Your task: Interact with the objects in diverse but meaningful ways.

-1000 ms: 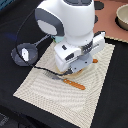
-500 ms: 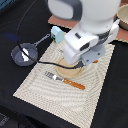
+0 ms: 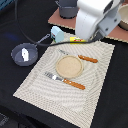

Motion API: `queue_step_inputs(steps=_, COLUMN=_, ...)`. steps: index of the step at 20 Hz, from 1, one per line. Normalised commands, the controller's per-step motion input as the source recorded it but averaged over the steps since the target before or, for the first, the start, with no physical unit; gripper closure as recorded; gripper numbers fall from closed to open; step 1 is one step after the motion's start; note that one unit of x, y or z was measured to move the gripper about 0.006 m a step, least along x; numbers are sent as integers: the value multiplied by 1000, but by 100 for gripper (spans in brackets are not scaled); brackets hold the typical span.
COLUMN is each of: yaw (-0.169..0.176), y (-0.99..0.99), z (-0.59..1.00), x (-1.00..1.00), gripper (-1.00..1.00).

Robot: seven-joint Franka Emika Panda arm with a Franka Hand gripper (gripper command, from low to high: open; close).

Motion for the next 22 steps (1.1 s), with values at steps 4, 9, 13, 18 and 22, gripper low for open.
queue_step_inputs(steps=4, yaw=65, y=569, z=-52, x=-622, gripper=100)
queue_step_inputs(steps=9, yaw=82, y=333, z=-360, x=-590, gripper=100)
queue_step_inputs(steps=13, yaw=77, y=319, z=-512, x=-631, gripper=100)
queue_step_inputs(steps=18, yaw=67, y=269, z=-635, x=-687, gripper=100)
queue_step_inputs(steps=22, yaw=56, y=201, z=-576, x=-671, gripper=100)
